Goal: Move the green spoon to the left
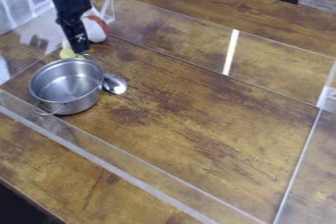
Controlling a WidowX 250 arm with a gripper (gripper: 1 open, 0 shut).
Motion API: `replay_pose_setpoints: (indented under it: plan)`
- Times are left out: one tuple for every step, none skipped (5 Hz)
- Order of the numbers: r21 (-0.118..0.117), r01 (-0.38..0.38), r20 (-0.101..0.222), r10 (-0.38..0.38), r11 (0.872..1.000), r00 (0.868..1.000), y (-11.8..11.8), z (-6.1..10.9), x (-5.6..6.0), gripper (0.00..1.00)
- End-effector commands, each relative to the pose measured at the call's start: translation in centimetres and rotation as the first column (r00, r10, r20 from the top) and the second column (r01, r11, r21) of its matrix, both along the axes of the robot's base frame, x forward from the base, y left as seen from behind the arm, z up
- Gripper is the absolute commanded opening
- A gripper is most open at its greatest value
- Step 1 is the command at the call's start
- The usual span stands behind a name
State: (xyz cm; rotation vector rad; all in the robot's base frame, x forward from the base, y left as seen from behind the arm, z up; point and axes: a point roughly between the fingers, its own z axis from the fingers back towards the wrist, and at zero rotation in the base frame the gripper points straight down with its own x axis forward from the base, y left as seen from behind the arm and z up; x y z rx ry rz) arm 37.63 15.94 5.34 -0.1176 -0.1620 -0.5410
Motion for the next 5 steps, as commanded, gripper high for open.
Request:
replay_pose_setpoints:
  plan:
    - [0.012,0.021,0.050,-0.022,1.000,0.998,-1.0,2.2,1.4,0.00]
    - [-0.008,0.027,0.046,-0.027,1.000,0.999,-1.7,1.9,1.8,0.00]
    - [-0.033,0.028,0.041,-0.027,0.999,0.999,-2.0,1.7,2.2,1.00]
    - [-0.055,0.025,0.039,-0.022,0.998,0.999,-2.0,1.6,2.6,1.00]
    - [-0.078,0.019,0.037,-0.016,0.997,0.999,-2.1,1.5,2.8,1.00]
